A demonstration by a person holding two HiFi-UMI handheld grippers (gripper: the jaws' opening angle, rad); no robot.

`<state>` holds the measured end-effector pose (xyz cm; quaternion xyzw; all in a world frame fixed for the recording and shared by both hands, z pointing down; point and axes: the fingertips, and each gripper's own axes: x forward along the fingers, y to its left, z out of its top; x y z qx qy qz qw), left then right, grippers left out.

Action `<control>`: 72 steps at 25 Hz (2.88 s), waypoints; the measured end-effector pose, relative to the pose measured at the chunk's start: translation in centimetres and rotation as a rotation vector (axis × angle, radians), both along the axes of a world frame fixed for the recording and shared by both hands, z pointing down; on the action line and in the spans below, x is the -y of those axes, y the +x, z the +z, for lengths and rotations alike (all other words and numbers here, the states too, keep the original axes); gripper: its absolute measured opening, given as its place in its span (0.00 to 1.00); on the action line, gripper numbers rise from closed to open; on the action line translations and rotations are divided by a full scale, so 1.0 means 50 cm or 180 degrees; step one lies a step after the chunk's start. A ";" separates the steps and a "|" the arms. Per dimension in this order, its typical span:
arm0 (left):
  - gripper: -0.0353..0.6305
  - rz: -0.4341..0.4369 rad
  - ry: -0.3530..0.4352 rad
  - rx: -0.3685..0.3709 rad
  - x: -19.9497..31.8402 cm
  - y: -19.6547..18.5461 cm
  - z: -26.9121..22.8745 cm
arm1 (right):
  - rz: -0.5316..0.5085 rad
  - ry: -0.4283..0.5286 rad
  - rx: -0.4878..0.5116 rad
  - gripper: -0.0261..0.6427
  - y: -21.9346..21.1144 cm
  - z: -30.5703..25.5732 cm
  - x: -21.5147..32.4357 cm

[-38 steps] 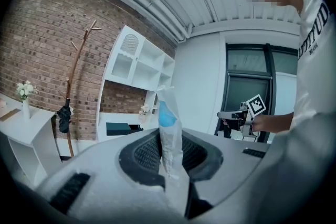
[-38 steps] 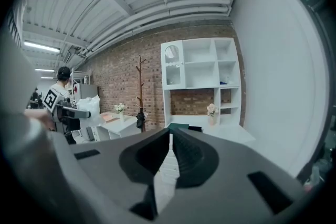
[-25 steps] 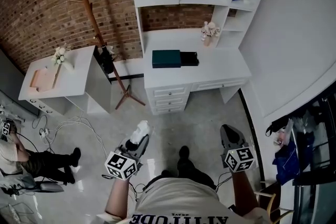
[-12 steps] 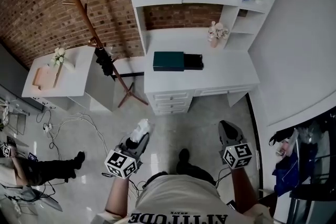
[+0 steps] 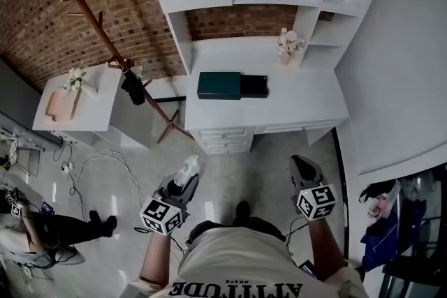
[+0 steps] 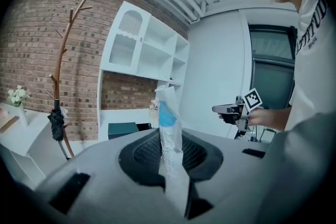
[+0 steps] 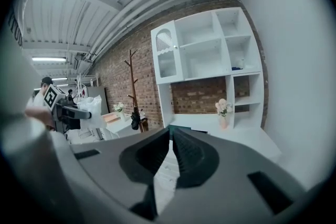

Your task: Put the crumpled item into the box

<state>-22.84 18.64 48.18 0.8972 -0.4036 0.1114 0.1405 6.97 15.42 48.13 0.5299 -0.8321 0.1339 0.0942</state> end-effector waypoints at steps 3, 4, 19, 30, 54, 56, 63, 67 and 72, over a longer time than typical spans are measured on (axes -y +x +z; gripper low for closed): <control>0.16 -0.0039 -0.0032 -0.0013 0.022 0.019 0.004 | -0.0029 -0.0028 0.0005 0.09 0.014 0.007 0.024; 0.16 -0.0033 -0.0040 -0.0005 0.027 0.025 0.005 | -0.0037 -0.0034 0.0009 0.09 0.017 0.007 0.030; 0.16 0.0160 -0.0107 -0.0035 0.148 0.072 0.022 | 0.0080 -0.0111 -0.0024 0.09 0.053 0.017 0.113; 0.16 0.0486 -0.0233 -0.0089 0.353 0.103 0.052 | 0.0319 -0.0230 -0.0075 0.09 0.064 0.036 0.250; 0.16 0.1418 -0.0808 -0.0142 0.741 0.146 0.163 | 0.0901 -0.0539 -0.0185 0.09 -0.005 0.078 0.467; 0.16 0.1436 -0.0853 -0.0172 0.763 0.156 0.176 | 0.0930 -0.0547 -0.0181 0.09 -0.004 0.087 0.478; 0.16 0.1462 -0.1012 -0.0189 0.823 0.233 0.190 | 0.0934 -0.0582 -0.0066 0.09 0.038 0.115 0.522; 0.16 0.1416 -0.1069 -0.0151 0.855 0.280 0.198 | 0.0855 -0.0619 0.0002 0.09 0.078 0.135 0.567; 0.16 0.1294 -0.1307 -0.0111 0.896 0.341 0.240 | 0.0688 -0.0685 0.0037 0.09 0.134 0.156 0.626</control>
